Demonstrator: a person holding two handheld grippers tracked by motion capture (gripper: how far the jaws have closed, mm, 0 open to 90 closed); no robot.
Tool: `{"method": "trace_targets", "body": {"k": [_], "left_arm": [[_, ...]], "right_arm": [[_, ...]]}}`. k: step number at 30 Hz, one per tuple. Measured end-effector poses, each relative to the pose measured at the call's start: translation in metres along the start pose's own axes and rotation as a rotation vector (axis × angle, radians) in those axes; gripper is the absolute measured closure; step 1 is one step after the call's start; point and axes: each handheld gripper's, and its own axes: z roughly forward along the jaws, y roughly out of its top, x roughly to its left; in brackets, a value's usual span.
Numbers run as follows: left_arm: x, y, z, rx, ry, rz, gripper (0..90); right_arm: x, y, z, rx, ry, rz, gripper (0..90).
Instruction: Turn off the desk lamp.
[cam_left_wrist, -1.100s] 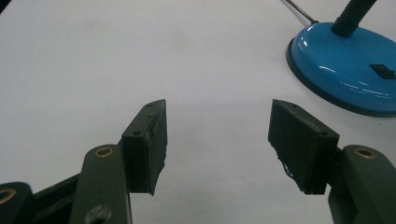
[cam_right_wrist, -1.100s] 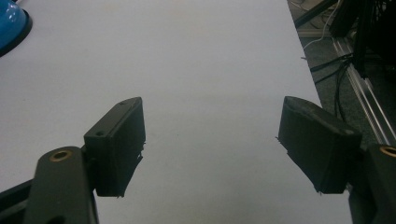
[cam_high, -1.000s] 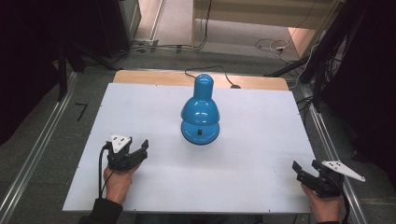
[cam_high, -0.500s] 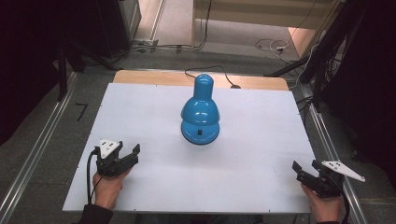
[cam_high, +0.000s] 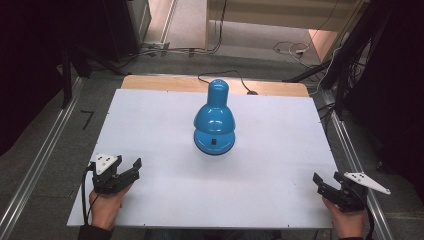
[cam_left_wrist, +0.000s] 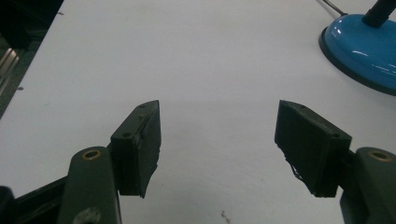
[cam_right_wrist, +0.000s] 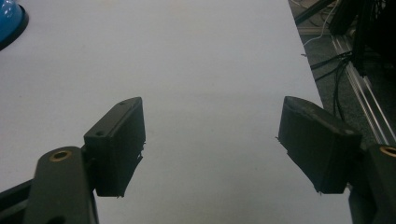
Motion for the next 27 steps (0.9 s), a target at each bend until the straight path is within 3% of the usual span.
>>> {"method": "trace_targets", "body": {"k": [18, 27], "left_arm": [[0.024, -0.011, -0.011, 0.019, 0.037, -0.018, 25.7], [0.035, -0.018, 0.002, 0.09, 0.041, -0.003, 20.6]], "right_arm": [[-0.001, -0.001, 0.0, 0.005, -0.007, 0.006, 21.2], [-0.001, -0.001, 0.001, 0.006, -0.004, 0.005, 21.3]]}}
